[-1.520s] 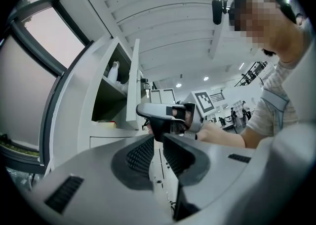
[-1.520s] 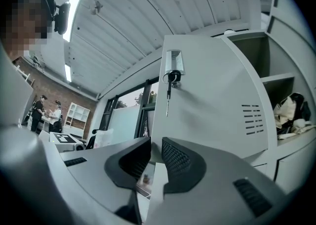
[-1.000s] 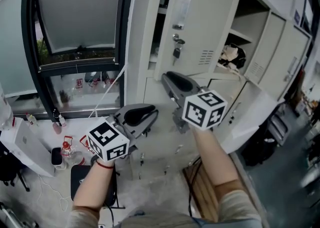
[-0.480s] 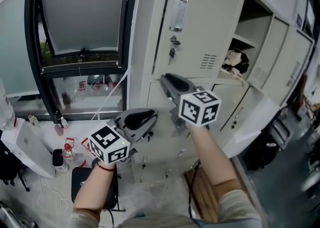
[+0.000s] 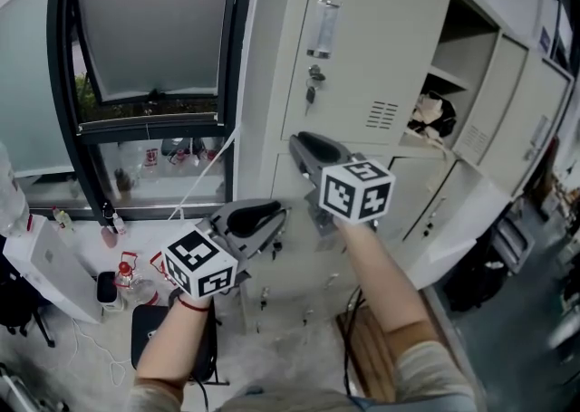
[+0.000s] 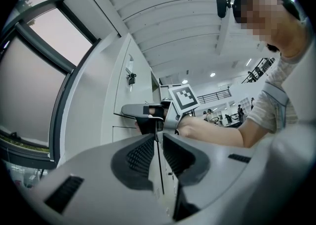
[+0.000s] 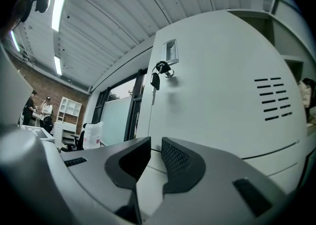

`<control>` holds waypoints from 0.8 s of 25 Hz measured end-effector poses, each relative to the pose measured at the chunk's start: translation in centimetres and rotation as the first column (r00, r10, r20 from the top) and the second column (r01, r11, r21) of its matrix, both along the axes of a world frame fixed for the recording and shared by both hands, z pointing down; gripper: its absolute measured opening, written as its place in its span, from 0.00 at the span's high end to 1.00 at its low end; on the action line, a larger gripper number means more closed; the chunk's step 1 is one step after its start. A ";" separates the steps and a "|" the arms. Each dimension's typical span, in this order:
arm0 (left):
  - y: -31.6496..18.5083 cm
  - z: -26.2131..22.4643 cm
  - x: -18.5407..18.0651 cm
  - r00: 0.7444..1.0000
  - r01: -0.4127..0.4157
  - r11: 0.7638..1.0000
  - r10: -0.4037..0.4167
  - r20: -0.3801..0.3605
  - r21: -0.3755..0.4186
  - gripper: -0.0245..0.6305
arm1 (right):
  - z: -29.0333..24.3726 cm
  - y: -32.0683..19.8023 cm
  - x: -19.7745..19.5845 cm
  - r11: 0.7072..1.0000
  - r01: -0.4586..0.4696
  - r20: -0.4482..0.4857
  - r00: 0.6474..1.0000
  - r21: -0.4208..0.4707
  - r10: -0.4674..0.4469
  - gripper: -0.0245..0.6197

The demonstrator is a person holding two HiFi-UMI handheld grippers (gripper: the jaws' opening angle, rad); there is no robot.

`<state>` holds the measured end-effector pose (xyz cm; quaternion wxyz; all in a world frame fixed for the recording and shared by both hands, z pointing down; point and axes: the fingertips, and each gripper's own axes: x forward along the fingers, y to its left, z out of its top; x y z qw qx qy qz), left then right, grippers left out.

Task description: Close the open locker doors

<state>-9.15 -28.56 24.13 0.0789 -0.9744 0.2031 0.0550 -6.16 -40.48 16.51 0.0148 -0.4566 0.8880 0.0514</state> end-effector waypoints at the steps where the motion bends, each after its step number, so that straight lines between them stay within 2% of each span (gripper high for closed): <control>1: -0.1 0.0 -0.1 1.000 0.001 1.000 -0.001 0.000 -0.001 0.90 | 0.0 -0.2 0.0 1.000 -0.003 0.003 1.000 -0.001 0.003 0.88; 14: -0.2 -0.1 -0.1 1.000 -0.001 1.000 0.001 -0.011 0.005 0.90 | -0.2 -0.3 0.0 1.000 -0.005 0.016 1.000 0.002 0.004 0.88; 20: -0.3 0.2 0.0 1.000 0.019 1.000 -0.019 0.019 0.009 0.90 | -0.2 -0.3 0.0 1.000 -0.004 0.022 1.000 -0.001 0.004 0.88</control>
